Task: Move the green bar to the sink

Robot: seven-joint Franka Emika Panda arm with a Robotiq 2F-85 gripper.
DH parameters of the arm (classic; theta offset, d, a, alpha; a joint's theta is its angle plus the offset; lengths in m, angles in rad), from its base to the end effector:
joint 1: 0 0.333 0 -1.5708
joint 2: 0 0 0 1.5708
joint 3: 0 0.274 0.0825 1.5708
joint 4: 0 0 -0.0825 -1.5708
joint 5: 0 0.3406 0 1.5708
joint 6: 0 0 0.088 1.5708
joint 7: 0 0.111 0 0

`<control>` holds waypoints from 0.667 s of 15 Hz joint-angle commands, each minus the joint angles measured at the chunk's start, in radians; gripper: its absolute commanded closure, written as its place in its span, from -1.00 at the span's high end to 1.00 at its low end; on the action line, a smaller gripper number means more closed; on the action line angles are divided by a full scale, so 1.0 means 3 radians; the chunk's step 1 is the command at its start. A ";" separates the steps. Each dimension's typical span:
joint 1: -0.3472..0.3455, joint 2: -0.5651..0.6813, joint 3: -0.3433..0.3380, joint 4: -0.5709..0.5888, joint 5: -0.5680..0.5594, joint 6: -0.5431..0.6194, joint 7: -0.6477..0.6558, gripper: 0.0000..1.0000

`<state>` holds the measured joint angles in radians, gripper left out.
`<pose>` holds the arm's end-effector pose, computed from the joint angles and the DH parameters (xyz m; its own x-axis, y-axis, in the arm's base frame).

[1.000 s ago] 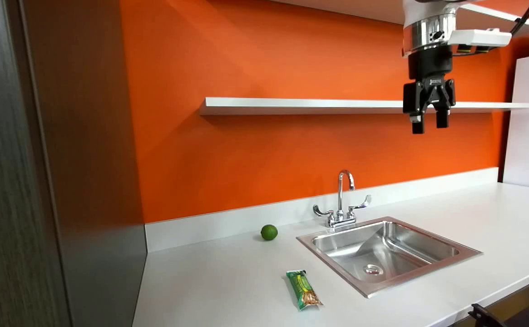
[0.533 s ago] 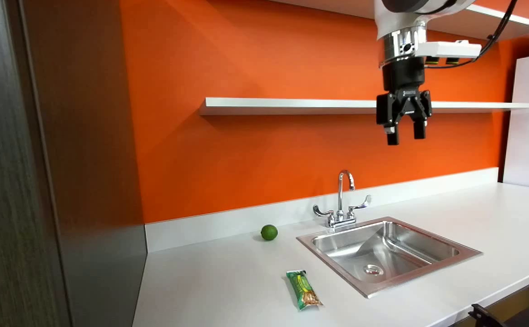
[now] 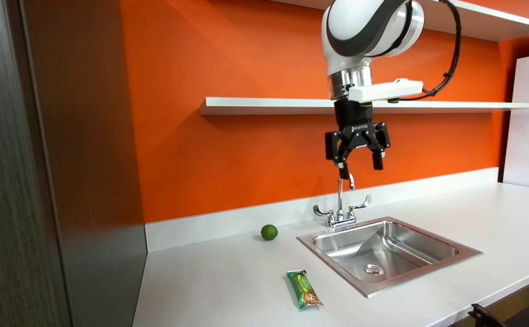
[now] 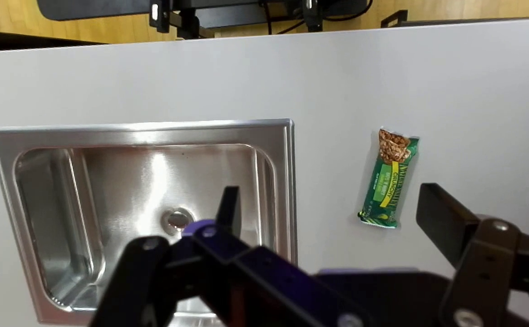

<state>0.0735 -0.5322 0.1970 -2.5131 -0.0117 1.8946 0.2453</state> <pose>0.3436 0.0944 0.4292 0.9979 -0.0062 -0.0650 0.0023 -0.9916 0.1296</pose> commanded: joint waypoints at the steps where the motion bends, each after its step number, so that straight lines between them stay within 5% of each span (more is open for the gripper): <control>1: -0.0003 0.0402 0.0106 0.0082 0.0027 0.0284 0.0376 1.00; 10: 0.0191 0.1227 0.0165 0.0118 0.0111 0.0996 0.0701 1.00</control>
<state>0.1127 -0.2414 0.2336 -2.5092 0.0022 2.1509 0.4121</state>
